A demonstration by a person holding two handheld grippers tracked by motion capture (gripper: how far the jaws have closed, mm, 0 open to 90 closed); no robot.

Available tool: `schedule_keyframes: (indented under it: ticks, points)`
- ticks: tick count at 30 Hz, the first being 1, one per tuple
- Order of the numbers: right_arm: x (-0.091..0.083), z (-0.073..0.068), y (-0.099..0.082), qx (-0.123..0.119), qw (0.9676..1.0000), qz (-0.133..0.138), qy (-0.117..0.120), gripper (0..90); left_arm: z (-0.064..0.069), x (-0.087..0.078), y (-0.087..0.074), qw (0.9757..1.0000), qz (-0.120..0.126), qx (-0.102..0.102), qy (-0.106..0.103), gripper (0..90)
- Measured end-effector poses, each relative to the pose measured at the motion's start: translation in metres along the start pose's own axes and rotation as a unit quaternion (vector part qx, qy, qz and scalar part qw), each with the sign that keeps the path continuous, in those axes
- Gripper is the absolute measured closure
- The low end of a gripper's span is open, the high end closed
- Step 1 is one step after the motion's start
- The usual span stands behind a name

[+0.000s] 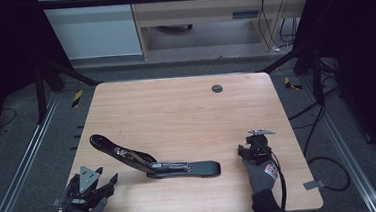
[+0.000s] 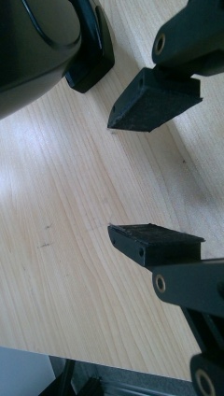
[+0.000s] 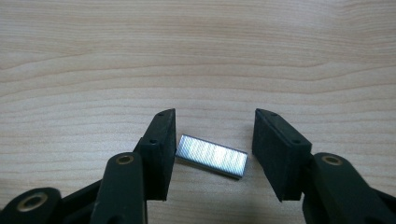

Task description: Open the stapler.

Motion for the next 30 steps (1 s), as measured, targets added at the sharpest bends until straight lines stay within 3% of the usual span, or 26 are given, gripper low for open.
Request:
schedule_keyframes:
  ticks: [7, 14, 24, 30]
  points:
    - [-0.001, -0.002, 0.000, 0.004, 1.0000, -0.005, 0.007, 55.4, 0.000, 0.000, 0.000, 1.0000, 0.000, 0.000, 0.001, 41.3]
    - [-0.006, -0.003, 0.000, -0.011, 0.9999, 0.000, 0.008, 55.7, 0.000, 0.000, 0.000, 1.0000, 0.000, 0.000, 0.001, 41.3]
    - [-0.030, -0.016, -0.011, -0.038, 0.9986, 0.009, 0.036, 55.8, 0.000, -0.001, 0.000, 1.0000, 0.001, -0.001, 0.002, 41.2]
    - [-0.040, -0.020, -0.023, -0.042, 0.9976, 0.009, 0.053, 55.8, 0.000, -0.001, 0.000, 1.0000, 0.001, -0.003, 0.002, 41.2]
Point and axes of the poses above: each handheld gripper's, and its own axes: x roughly forward along the jaws, y roughly out of its top, z roughly to its right, the point moved 1 cm from there along x, roughly forward along the jaws, and after that the axes turned 9 degrees about x, right-handed, at the moved point
